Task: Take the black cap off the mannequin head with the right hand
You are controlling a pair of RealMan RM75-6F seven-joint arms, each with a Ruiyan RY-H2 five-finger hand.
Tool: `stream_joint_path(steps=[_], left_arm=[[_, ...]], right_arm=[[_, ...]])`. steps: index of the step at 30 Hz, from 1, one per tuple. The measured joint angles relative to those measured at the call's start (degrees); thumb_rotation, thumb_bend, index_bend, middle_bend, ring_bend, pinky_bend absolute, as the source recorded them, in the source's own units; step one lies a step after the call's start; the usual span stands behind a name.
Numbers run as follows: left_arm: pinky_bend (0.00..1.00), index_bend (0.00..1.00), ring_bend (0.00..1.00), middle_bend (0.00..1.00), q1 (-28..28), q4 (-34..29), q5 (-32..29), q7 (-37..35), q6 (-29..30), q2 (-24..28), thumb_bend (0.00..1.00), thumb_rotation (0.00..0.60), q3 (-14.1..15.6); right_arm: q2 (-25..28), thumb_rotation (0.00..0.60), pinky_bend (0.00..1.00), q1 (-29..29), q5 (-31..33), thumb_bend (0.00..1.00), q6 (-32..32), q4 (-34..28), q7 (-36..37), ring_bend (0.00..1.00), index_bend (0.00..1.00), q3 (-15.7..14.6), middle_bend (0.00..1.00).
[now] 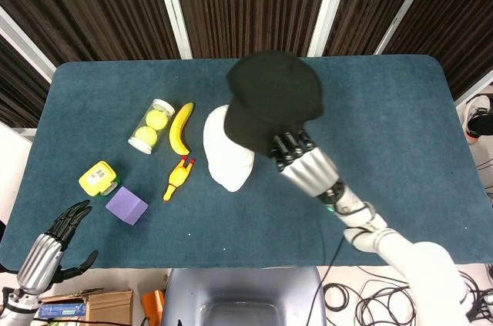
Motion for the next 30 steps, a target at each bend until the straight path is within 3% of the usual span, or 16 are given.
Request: stream_joint_path(steps=[5, 10, 11, 13, 15, 17, 19, 23, 30], left_arm=[[0.15, 0.00, 0.06, 0.04, 0.2, 0.5, 0.4, 0.2, 0.3, -0.2, 0.36, 0.600, 0.1], [0.15, 0.00, 0.06, 0.04, 0.1, 0.7, 0.5, 0.7, -0.1, -0.2, 0.36, 0.600, 0.3], [0.15, 0.00, 0.06, 0.04, 0.1, 0.8, 0.5, 1.1, -0.1, -0.2, 0.36, 0.600, 0.3], [0.15, 0.00, 0.05, 0.04, 0.2, 0.8, 0.5, 2.2, -0.2, -0.3, 0.36, 0.600, 0.3], [0.15, 0.00, 0.05, 0.04, 0.4, 0.9, 0.4, 3.0, -0.2, -0.5, 0.36, 0.600, 0.2], [0.15, 0.00, 0.05, 0.04, 0.6, 0.8, 0.1, 3.7, -0.2, -0.7, 0.36, 0.600, 0.0], [0.15, 0.00, 0.05, 0.04, 0.7, 0.7, -0.3, 4.0, -0.5, -0.8, 0.36, 0.600, -0.1], [0.15, 0.00, 0.05, 0.05, 0.5, 0.6, -0.6, 4.3, -0.9, -0.9, 0.36, 0.600, -0.4], [0.15, 0.00, 0.05, 0.04, 0.6, 0.9, -0.7, 4.0, -1.0, -0.8, 0.36, 0.600, -0.3]], right_arm=[[3.2, 0.600, 0.90, -6.5, 0.5, 0.43, 0.7, 1.9, 1.1, 0.71, 0.99, -2.9, 0.76], [1.5, 0.600, 0.89, -11.9, 3.3, 0.39, -2.5, 8.9, 7.3, 0.71, 0.93, -4.7, 0.76], [0.7, 0.600, 0.87, -12.8, 3.9, 0.36, -3.7, 10.4, 8.7, 0.69, 0.86, -5.0, 0.75], [-1.9, 0.600, 0.74, -14.8, 5.0, 0.27, -6.7, 13.9, 11.8, 0.59, 0.64, -5.8, 0.64], [-4.8, 0.600, 0.56, -16.9, 5.9, 0.21, -9.5, 16.4, 14.4, 0.42, 0.37, -6.6, 0.43], [-7.0, 0.600, 0.44, -18.8, 6.6, 0.16, -11.0, 17.8, 15.5, 0.27, 0.14, -7.3, 0.26], [-8.3, 0.600, 0.36, -20.7, 7.0, 0.13, -12.1, 18.1, 16.8, 0.17, 0.02, -8.2, 0.15], [-8.2, 0.600, 0.23, -23.4, 6.9, 0.06, -13.3, 14.7, 19.2, 0.03, 0.00, -10.0, 0.01], [-0.9, 0.600, 0.08, -27.1, 5.5, 0.01, -15.0, -1.3, 18.3, 0.00, 0.00, -14.1, 0.00]])
